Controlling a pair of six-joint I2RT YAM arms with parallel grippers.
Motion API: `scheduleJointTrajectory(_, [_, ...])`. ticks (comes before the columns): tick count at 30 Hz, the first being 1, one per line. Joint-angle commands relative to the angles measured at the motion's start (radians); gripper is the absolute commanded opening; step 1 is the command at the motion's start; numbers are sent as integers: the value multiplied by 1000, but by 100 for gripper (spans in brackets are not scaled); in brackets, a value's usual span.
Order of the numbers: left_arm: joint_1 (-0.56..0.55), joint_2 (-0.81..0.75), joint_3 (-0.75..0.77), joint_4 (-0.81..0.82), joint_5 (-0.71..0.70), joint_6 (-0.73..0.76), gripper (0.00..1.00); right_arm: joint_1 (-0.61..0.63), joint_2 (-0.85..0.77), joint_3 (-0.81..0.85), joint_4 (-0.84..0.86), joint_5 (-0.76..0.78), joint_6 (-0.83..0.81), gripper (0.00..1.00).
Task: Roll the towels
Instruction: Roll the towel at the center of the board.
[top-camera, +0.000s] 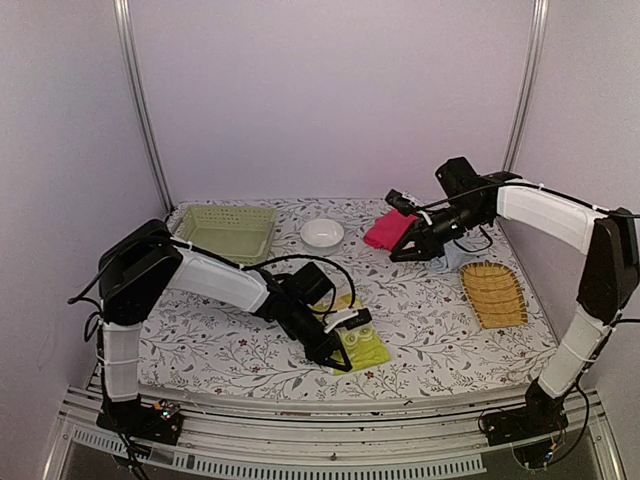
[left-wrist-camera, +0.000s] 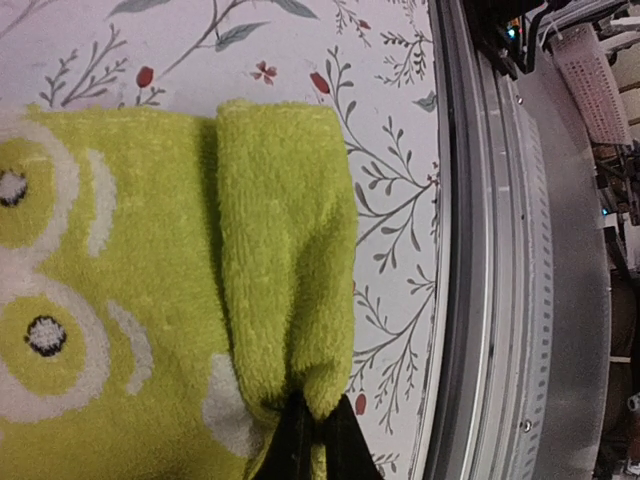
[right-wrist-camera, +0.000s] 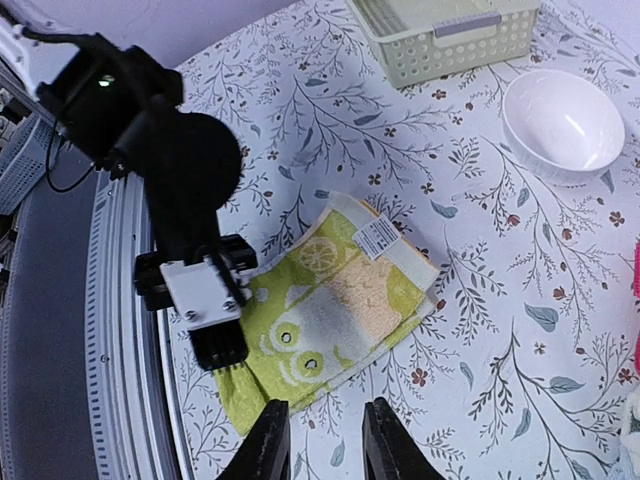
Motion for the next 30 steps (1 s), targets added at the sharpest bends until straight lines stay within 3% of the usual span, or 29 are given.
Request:
scheduleJointTrajectory(1, [51, 65, -38, -7, 168, -123, 0, 8, -170, -145, 38, -57, -85, 28])
scheduleJointTrajectory(4, [75, 64, -59, 53, 215, -202, 0, 60, -233, -263, 75, -24, -164, 28])
scheduleJointTrajectory(7, [87, 66, -65, 87, 242, -261, 0, 170, -257, -388, 147, 85, -202, 38])
scheduleJointTrajectory(12, [88, 89, -55, 87, 232, -293, 0, 335, -207, -464, 258, 245, -222, 47])
scheduleJointTrajectory(21, [92, 112, -80, 111, 204, -308, 0, 451, -89, -475, 357, 301, -240, 44])
scheduleJointTrajectory(30, [104, 124, -70, 104, 204, -300, 0, 473, 2, -480, 364, 333, -250, 37])
